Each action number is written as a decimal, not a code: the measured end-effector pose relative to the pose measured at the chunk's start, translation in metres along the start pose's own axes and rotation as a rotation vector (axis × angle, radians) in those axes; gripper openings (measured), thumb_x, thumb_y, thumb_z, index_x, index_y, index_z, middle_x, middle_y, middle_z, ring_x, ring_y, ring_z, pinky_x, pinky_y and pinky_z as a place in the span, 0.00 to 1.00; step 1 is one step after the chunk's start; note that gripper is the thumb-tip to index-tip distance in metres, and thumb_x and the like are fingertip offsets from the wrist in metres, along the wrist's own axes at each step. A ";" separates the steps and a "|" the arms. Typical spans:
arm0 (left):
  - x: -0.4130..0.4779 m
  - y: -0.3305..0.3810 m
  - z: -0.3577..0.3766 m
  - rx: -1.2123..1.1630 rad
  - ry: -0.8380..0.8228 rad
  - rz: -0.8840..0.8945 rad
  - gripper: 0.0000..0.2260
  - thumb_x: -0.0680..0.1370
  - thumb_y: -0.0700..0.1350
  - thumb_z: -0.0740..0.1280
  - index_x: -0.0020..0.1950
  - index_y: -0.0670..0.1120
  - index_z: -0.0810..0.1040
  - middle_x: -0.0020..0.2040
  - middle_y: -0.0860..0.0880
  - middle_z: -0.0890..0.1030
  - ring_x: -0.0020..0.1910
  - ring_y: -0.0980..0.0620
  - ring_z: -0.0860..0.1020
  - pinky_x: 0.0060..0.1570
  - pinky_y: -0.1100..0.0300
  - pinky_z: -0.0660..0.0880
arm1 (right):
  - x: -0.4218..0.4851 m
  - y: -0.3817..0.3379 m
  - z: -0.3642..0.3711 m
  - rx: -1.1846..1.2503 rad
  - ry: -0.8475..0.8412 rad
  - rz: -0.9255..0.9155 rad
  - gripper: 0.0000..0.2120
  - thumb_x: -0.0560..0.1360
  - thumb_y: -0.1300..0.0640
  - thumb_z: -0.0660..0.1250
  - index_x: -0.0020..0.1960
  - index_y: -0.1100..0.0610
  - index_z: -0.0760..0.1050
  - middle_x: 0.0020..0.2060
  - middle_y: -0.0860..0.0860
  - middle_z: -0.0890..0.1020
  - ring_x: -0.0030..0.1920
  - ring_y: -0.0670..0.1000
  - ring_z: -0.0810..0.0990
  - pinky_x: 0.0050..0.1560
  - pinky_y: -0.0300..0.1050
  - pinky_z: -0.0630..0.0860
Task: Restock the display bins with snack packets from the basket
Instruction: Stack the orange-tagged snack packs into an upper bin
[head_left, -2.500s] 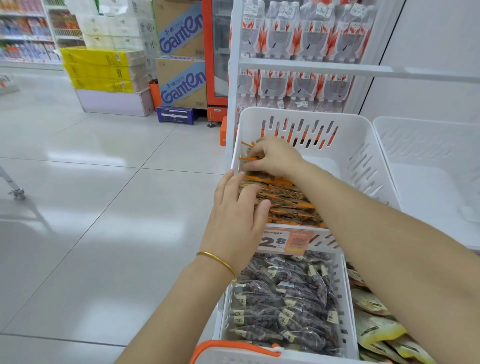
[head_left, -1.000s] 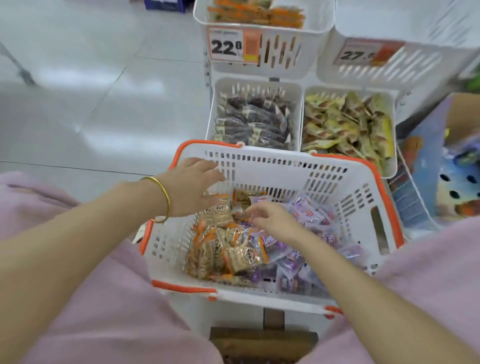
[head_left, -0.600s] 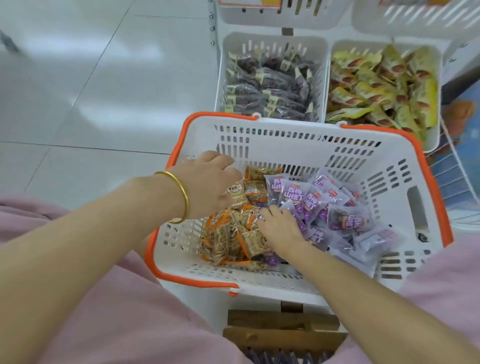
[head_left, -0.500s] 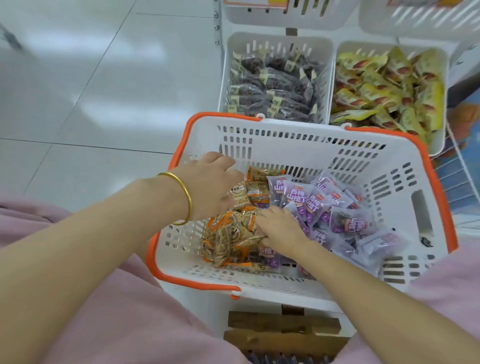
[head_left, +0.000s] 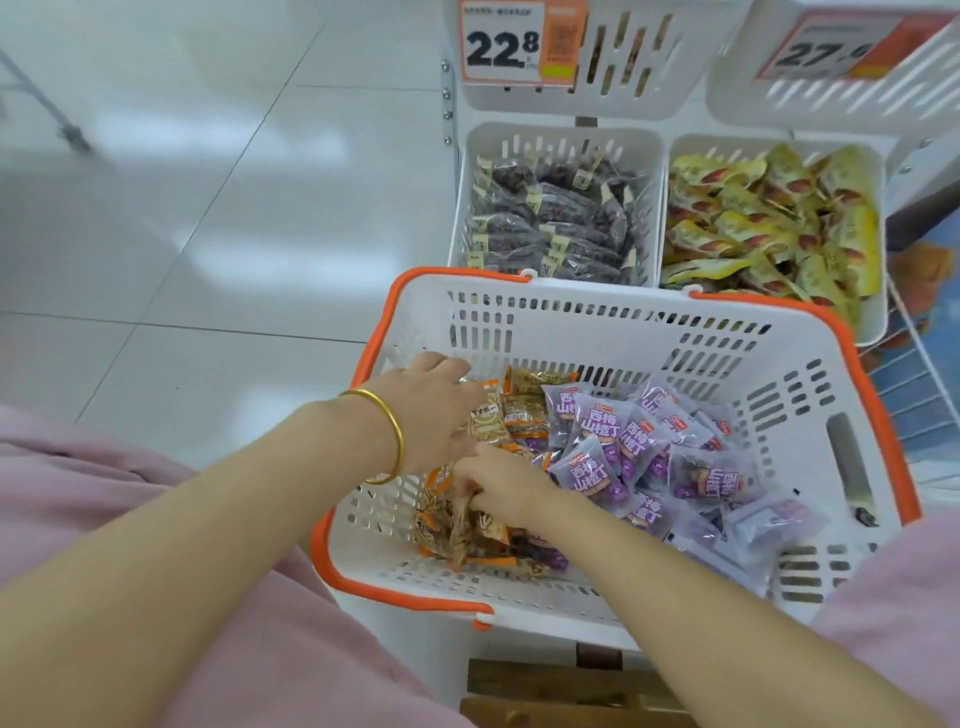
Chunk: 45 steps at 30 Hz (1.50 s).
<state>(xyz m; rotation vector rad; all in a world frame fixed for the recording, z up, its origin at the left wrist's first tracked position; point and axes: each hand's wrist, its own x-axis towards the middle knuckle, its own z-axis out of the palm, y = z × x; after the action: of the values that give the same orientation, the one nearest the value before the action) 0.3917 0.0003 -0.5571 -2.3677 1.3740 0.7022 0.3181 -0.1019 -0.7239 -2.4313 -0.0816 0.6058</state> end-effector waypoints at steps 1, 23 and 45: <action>-0.001 0.001 -0.003 -0.022 -0.001 0.000 0.23 0.80 0.54 0.56 0.74 0.50 0.59 0.75 0.47 0.56 0.74 0.45 0.53 0.70 0.48 0.60 | -0.008 0.003 -0.010 0.034 0.029 0.009 0.06 0.73 0.65 0.67 0.47 0.55 0.76 0.54 0.52 0.73 0.55 0.55 0.75 0.53 0.49 0.73; 0.073 0.044 -0.090 -1.232 0.358 -0.050 0.23 0.70 0.56 0.73 0.55 0.43 0.72 0.44 0.37 0.78 0.42 0.36 0.78 0.41 0.48 0.76 | -0.174 0.015 -0.230 0.729 0.774 0.336 0.24 0.68 0.68 0.74 0.59 0.55 0.72 0.41 0.54 0.79 0.37 0.51 0.80 0.35 0.44 0.77; 0.056 0.052 -0.106 -1.784 0.254 0.124 0.02 0.75 0.35 0.66 0.44 0.37 0.77 0.33 0.44 0.81 0.30 0.54 0.80 0.34 0.64 0.79 | -0.163 0.003 -0.231 1.073 0.822 0.204 0.08 0.72 0.68 0.69 0.40 0.57 0.76 0.35 0.52 0.84 0.34 0.48 0.80 0.32 0.37 0.75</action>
<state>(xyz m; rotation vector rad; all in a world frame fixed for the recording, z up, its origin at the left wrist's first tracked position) 0.3970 -0.1178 -0.5013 -3.5747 0.9494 2.4841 0.2746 -0.2664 -0.4982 -1.4534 0.6606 -0.2844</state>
